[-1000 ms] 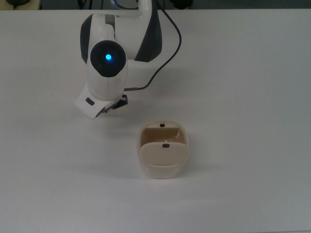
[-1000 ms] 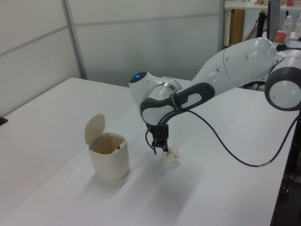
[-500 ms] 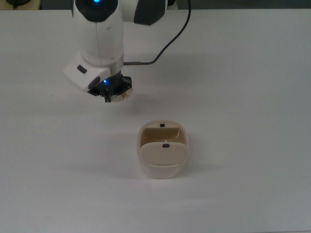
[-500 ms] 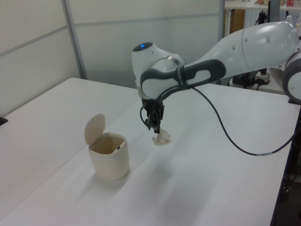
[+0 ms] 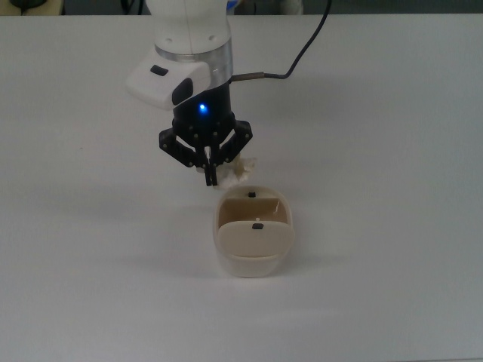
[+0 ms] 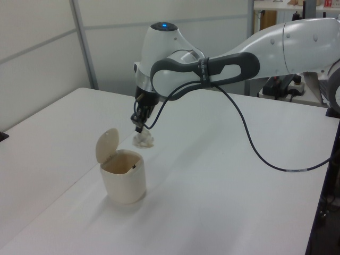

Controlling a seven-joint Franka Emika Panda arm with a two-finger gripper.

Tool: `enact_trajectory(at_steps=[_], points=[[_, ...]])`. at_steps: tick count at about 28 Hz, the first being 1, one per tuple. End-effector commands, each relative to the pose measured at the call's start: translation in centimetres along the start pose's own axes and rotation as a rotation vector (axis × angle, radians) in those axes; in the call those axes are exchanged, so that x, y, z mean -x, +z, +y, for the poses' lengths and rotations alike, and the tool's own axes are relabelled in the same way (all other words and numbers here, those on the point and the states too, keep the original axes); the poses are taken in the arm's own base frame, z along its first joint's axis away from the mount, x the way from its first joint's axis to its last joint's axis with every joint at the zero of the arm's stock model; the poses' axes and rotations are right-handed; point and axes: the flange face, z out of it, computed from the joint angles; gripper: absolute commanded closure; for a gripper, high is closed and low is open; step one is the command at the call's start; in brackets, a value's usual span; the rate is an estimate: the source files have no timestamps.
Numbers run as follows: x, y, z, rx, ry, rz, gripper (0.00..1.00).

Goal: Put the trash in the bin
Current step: 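Lift the held tissue and carry it over the cream bin opening, then open the gripper to drop the tissue into the bin, then raise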

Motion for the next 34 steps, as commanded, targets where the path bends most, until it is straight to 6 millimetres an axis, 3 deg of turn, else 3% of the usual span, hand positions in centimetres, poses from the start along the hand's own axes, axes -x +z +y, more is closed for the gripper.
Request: enact_trajectory(at_steps=[1,4,6,7,8,9,15,20,22,27,34], points=[[-1.1,0.8,-1.2,-0.024,-0.025,0.108,0.97],[-1.4,2.3,-1.7,-0.026,-0.032,0.135,0.9],[-1.6,2.9,-2.2,-0.026,-0.037,0.166,0.73],[-1.7,3.2,-2.3,-0.03,-0.022,0.186,0.3],[-1.7,3.2,-2.4,-0.031,-0.021,0.186,0.07],[-1.6,3.4,-2.5,-0.027,-0.029,0.183,0.0],[-0.6,4.0,-2.6,-0.029,-0.026,0.14,0.0],[0.4,2.2,-1.7,-0.023,-0.005,0.038,0.0],[0.9,1.0,-1.6,-0.019,-0.006,-0.012,0.0],[2.4,-4.4,0.5,0.001,0.019,-0.116,0.0],[4.2,-9.4,2.8,0.025,0.067,-0.188,0.0]])
